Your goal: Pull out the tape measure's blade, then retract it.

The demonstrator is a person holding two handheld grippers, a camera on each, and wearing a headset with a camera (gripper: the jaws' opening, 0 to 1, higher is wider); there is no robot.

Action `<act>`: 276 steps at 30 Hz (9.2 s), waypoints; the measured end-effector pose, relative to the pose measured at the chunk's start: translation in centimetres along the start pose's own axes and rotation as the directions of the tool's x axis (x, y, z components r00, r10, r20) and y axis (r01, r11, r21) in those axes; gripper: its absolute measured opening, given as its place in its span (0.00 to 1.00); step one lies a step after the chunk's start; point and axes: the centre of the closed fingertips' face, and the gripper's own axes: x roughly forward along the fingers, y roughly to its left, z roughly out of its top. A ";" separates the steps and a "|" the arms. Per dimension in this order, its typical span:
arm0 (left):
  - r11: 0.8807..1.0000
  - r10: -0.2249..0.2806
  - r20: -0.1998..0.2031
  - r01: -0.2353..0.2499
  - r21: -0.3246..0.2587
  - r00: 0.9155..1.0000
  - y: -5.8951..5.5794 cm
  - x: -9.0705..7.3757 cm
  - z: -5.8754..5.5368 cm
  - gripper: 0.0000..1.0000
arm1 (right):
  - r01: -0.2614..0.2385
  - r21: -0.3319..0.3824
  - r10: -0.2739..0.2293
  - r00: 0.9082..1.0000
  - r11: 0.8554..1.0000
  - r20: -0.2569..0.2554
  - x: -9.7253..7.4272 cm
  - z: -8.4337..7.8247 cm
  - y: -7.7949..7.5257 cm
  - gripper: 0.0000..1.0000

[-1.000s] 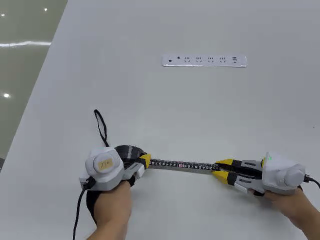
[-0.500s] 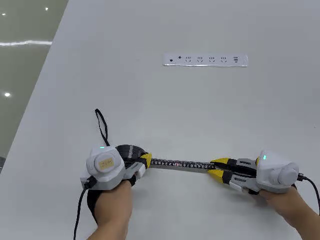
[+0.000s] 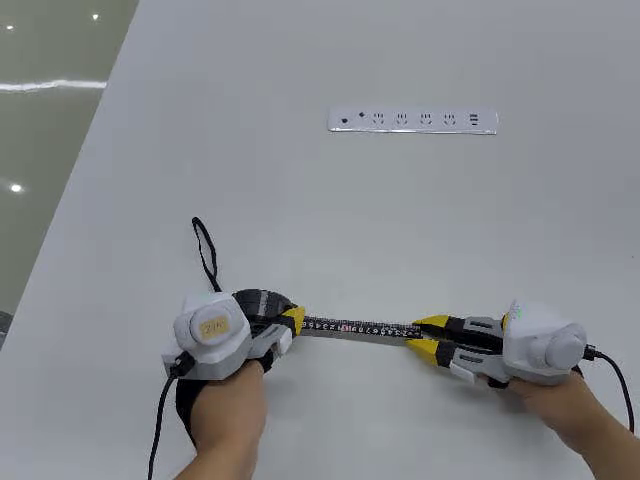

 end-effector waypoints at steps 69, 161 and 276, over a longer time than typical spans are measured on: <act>1.000 -0.001 -0.003 0.001 -0.002 1.000 0.0 0.1 -0.1 0.63 | -0.069 -0.029 0.069 0.998 0.997 -0.001 6.5 2.0 2.7 0.13; 0.999 -0.018 -0.001 0.018 -0.038 1.000 0.2 -0.1 0.1 0.63 | -0.159 -0.138 0.155 0.987 0.977 -0.045 14.0 4.1 5.2 0.11; 0.932 -0.274 0.062 0.249 0.262 0.960 -0.3 -3.5 0.6 0.64 | 0.084 -0.045 -0.084 0.996 0.995 0.011 7.0 4.8 5.3 0.28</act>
